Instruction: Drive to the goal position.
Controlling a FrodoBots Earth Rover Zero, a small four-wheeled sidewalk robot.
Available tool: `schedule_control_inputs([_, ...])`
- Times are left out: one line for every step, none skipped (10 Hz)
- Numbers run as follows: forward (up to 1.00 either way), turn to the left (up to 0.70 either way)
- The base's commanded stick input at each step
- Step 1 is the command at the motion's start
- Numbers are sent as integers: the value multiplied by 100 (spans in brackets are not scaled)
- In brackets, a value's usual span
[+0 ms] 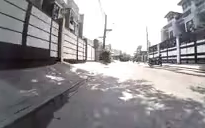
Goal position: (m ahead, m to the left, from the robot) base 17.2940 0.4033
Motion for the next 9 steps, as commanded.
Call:
schedule_control_inputs([100, -3])
schedule_control_inputs([100, -14])
schedule_control_inputs([100, -28])
schedule_control_inputs([100, -36])
schedule_control_inputs([100, -37])
schedule_control_inputs([100, -24])
schedule_control_inputs([100, -8])
schedule_control_inputs([100, 0])
schedule_control_inputs([100, 0])
